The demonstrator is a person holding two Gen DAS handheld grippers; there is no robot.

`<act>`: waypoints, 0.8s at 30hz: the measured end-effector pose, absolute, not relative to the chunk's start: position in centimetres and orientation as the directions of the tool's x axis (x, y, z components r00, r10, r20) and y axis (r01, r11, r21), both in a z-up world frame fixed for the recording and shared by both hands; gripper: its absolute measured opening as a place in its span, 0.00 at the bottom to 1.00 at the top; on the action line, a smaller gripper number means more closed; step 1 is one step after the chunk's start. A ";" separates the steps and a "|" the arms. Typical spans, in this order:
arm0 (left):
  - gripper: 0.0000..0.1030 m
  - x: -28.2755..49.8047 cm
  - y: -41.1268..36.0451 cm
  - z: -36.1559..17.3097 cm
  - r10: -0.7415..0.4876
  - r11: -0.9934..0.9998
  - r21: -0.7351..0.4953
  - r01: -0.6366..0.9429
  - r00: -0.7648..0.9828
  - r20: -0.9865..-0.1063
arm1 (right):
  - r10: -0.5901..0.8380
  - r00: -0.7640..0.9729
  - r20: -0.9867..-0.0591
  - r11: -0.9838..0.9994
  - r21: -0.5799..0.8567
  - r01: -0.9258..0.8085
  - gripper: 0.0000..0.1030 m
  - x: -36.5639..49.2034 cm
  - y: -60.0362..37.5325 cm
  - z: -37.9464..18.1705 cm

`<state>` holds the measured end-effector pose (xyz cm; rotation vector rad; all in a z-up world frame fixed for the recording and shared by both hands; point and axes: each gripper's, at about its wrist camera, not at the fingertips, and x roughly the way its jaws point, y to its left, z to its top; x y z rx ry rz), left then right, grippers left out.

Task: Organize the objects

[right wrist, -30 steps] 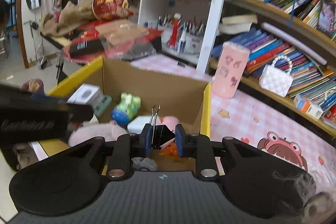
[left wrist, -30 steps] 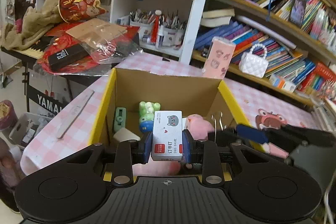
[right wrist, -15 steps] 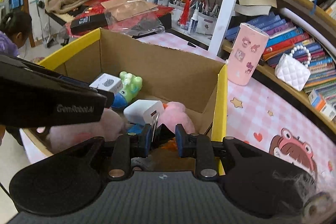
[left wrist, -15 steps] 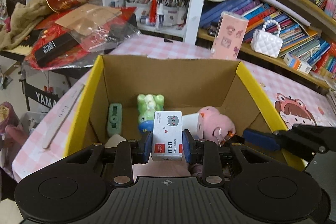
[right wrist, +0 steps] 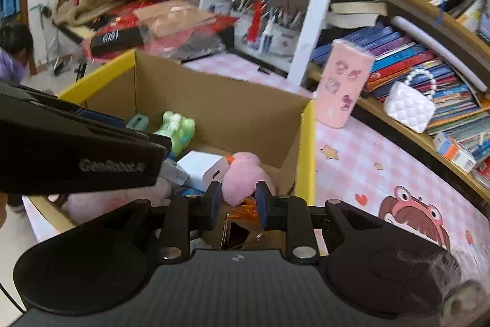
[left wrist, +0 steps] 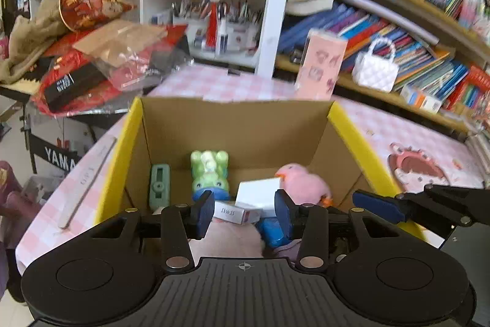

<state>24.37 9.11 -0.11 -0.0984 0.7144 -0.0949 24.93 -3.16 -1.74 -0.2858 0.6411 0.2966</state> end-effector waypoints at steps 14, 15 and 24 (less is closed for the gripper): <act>0.74 13.4 10.2 4.7 -0.128 0.989 -0.135 0.067 0.850 -0.512 | 0.105 0.859 -0.501 0.990 -0.030 -0.139 0.24 14.3 -7.3 3.1; 0.78 12.5 10.2 4.6 -0.124 0.989 -0.132 0.064 0.850 -0.512 | 0.088 0.858 -0.506 0.993 -0.022 -0.115 0.24 13.4 -7.6 3.1; 0.91 6.0 8.4 2.1 -0.128 0.991 -0.097 0.089 0.825 -0.551 | -0.073 0.834 -0.547 0.997 -0.029 0.068 0.38 5.3 -9.6 1.2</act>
